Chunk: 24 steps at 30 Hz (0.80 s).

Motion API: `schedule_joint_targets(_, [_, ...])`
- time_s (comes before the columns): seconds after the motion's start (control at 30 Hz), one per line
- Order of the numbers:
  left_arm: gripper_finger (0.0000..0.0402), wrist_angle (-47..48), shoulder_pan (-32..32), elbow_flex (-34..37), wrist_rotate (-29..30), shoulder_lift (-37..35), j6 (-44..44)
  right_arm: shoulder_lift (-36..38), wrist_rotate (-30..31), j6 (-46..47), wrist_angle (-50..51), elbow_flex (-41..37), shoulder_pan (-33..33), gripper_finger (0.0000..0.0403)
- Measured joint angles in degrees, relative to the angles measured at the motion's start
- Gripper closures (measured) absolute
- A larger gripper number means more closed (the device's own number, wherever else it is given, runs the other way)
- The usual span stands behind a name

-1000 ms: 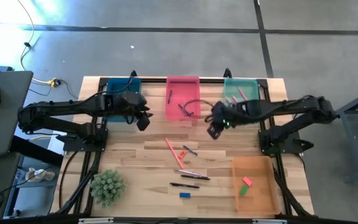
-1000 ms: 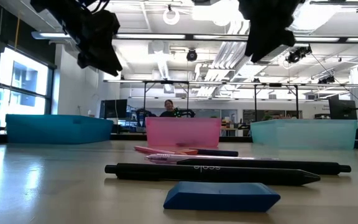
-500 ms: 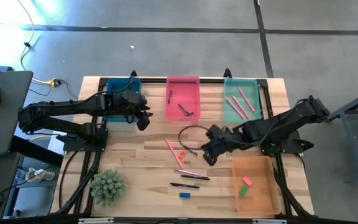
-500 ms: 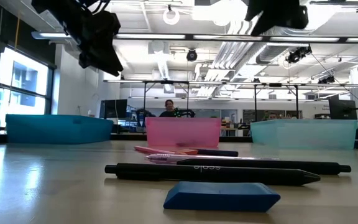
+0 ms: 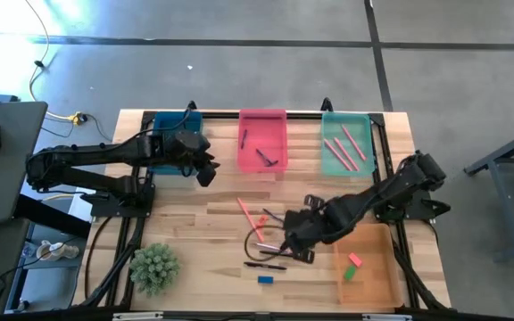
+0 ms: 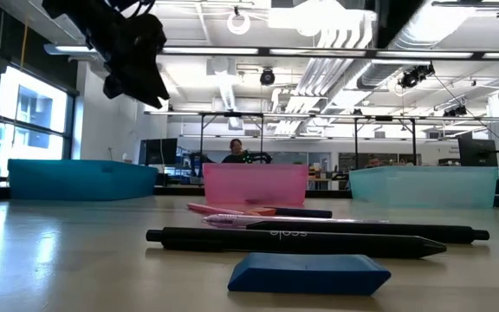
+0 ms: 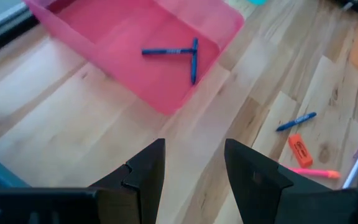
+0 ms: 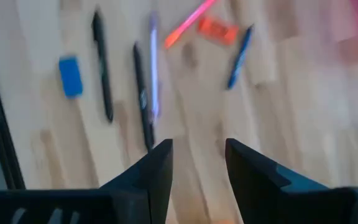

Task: Sort crayons/erasers/pens/pencils in bins
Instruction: Put the black pen into the blue bin

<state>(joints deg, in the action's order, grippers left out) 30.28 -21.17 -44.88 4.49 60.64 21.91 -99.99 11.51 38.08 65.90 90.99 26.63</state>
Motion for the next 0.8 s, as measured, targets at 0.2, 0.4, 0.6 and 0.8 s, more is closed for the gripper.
schedule_joint_targets(0.2, [0.0245,4.3,0.4,0.0,0.0,0.0,0.4,-1.2,-4.9,-2.5,-5.6,-4.4,1.7,0.0263])
schedule_joint_targets(0.4, [0.0245,6.3,0.4,0.0,0.5,0.0,0.4,-1.3,-5.8,-5.1,-11.3,-8.7,2.1,0.0263])
schedule_joint_targets(0.6, [0.0245,7.8,0.4,0.0,0.5,0.0,0.8,-1.3,-6.0,-3.2,-18.0,-14.1,2.0,0.0263])
schedule_joint_targets(0.8, [0.0245,9.0,0.4,0.0,0.7,0.0,2.2,-1.3,-7.6,-1.9,-22.5,-18.3,2.0,0.0263])
